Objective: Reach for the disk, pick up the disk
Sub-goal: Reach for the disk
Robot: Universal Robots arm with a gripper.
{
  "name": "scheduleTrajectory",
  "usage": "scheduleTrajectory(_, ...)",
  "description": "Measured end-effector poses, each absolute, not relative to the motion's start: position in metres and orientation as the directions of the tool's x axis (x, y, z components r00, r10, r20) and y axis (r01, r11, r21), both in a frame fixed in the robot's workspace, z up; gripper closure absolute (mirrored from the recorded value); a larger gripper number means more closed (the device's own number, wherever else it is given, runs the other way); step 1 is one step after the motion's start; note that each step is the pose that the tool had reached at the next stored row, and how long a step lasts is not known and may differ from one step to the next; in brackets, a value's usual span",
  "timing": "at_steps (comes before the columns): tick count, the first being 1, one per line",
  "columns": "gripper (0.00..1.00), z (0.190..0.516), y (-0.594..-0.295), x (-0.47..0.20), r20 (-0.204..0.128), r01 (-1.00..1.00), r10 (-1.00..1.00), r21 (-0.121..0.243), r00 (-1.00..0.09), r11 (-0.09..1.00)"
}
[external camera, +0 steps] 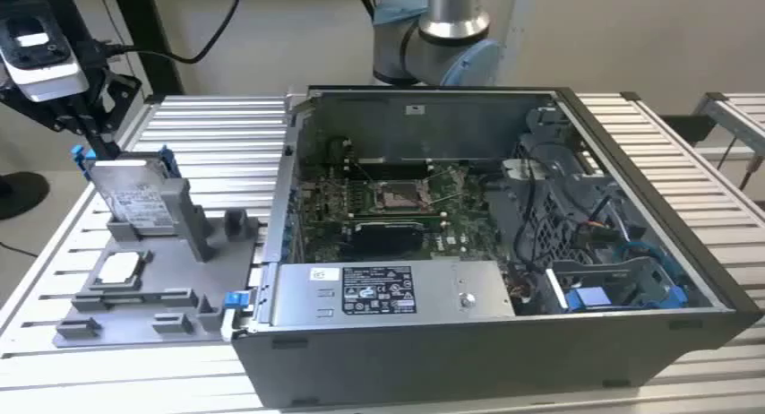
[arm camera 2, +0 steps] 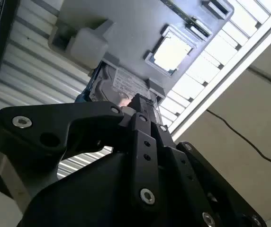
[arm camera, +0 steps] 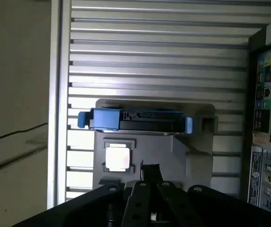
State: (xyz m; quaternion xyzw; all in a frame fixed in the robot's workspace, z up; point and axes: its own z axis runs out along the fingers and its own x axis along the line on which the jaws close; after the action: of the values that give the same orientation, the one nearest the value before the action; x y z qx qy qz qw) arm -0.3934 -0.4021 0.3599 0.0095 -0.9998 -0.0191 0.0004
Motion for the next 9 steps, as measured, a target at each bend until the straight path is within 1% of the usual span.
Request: scheduleTrajectory(9,1.0,0.3599,-0.4021,-0.3934,0.001,-0.019,-0.019,0.038,-1.0,0.999)
